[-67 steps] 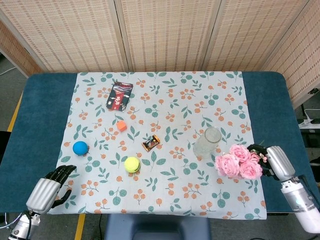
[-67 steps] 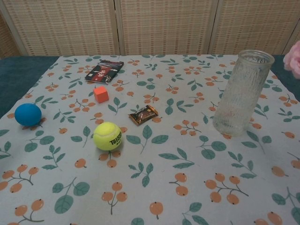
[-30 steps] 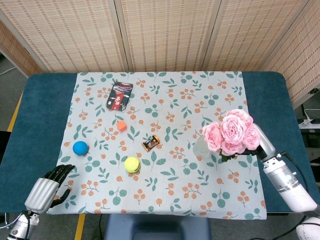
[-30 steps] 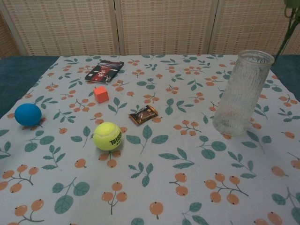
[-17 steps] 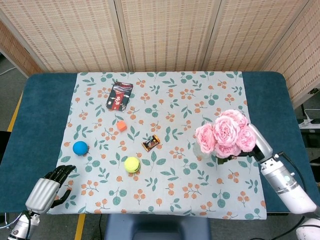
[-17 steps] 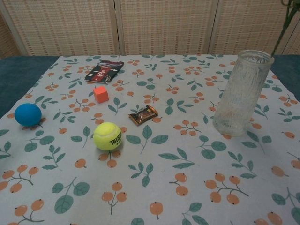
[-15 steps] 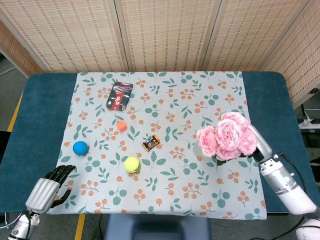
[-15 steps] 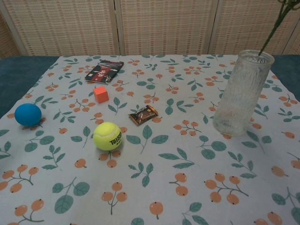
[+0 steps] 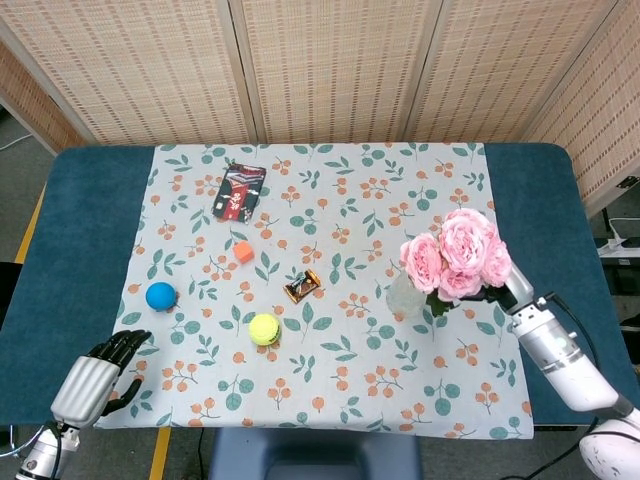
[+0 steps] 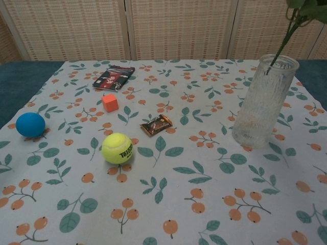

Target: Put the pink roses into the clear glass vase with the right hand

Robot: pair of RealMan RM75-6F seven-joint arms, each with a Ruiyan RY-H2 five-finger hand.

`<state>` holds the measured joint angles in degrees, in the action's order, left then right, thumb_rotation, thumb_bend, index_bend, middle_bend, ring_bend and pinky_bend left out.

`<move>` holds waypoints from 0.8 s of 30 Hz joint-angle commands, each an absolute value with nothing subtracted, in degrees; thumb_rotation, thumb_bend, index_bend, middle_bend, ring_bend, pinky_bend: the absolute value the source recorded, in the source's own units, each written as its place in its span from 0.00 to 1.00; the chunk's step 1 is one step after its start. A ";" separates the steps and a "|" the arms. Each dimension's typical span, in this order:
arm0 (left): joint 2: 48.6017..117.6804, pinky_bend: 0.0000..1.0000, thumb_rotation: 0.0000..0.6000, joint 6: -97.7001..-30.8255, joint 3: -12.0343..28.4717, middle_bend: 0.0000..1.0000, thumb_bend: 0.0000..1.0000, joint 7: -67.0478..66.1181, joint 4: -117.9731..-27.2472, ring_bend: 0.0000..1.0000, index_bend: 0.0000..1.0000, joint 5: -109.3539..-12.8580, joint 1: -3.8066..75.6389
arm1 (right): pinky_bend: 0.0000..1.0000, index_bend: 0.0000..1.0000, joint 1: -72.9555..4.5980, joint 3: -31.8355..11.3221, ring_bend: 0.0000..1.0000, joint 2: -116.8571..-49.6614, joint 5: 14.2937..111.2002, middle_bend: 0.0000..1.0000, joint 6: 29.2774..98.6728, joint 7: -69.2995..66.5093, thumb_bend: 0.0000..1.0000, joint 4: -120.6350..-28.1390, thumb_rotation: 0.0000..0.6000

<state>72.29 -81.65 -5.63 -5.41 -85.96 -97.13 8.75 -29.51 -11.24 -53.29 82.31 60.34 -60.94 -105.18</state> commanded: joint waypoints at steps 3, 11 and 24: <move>72.27 0.36 1.00 -81.48 -5.62 0.15 0.38 -5.37 -85.93 0.15 0.11 -96.98 8.78 | 1.00 0.94 -30.73 -11.67 0.96 -55.36 79.28 0.94 57.29 -61.18 0.68 -101.59 1.00; 72.28 0.36 1.00 -81.52 -5.67 0.15 0.38 -5.51 -85.97 0.15 0.11 -97.12 8.78 | 1.00 0.71 -31.35 -11.25 0.95 -57.89 77.20 0.94 53.72 -59.64 0.53 -96.53 1.00; 72.27 0.36 1.00 -81.49 -5.59 0.16 0.38 -5.23 -85.87 0.15 0.11 -96.98 8.81 | 1.00 0.07 -32.05 -8.62 0.94 -58.97 83.57 0.94 50.97 -62.35 0.08 -90.81 1.00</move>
<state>72.27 -81.49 -5.59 -5.23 -85.87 -96.99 8.81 -32.22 -9.01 -58.91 82.90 50.40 -62.52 -91.35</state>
